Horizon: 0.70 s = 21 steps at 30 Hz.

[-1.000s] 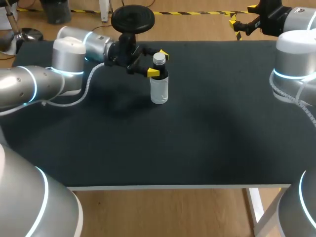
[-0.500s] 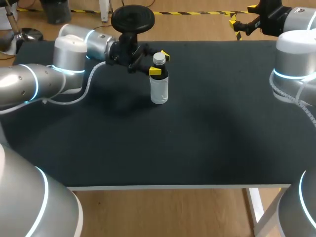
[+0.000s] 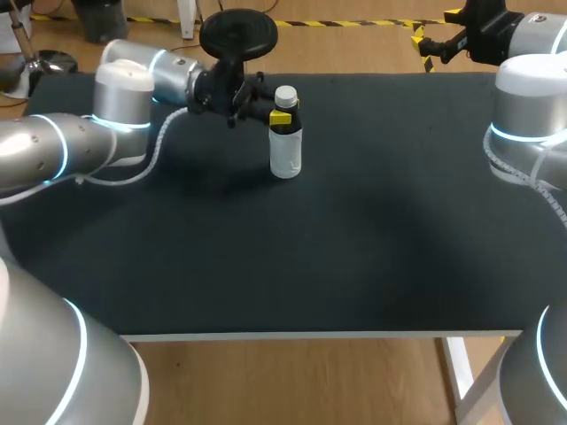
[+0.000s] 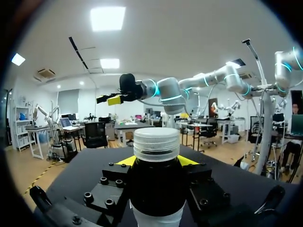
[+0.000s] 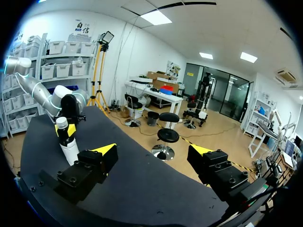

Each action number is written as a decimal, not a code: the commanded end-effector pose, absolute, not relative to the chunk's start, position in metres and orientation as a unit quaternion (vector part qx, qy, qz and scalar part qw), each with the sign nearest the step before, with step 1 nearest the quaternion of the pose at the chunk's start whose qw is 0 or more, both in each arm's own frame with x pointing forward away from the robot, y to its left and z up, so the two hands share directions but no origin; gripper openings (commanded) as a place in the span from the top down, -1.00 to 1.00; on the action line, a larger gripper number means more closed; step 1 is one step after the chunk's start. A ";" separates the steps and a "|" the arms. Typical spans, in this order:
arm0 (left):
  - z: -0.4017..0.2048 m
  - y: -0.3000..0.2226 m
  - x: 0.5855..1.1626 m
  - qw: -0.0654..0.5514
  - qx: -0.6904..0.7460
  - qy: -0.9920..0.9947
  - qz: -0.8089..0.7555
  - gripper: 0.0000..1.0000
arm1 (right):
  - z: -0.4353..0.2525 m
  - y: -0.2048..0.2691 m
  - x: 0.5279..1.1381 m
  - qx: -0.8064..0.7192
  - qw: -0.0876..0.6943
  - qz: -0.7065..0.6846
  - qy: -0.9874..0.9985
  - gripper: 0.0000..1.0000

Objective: Unscrew the bottle cap

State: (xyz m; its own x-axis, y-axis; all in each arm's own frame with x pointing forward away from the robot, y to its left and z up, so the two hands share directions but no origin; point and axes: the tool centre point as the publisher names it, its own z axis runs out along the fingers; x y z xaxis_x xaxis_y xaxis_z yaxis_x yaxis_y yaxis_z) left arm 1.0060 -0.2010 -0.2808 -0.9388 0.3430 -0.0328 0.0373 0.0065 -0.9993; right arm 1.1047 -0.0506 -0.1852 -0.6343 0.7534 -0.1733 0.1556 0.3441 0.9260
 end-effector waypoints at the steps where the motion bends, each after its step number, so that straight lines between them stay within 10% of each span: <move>1: -0.269 -0.193 0.993 0.076 -0.122 -0.707 0.692 1.00 | -0.185 -0.051 1.105 0.299 0.306 0.488 0.761 -1.00; 21: -0.268 -0.161 1.020 0.003 -0.047 -0.708 0.704 1.00 | -0.185 -0.051 1.105 0.299 0.306 0.488 0.761 -1.00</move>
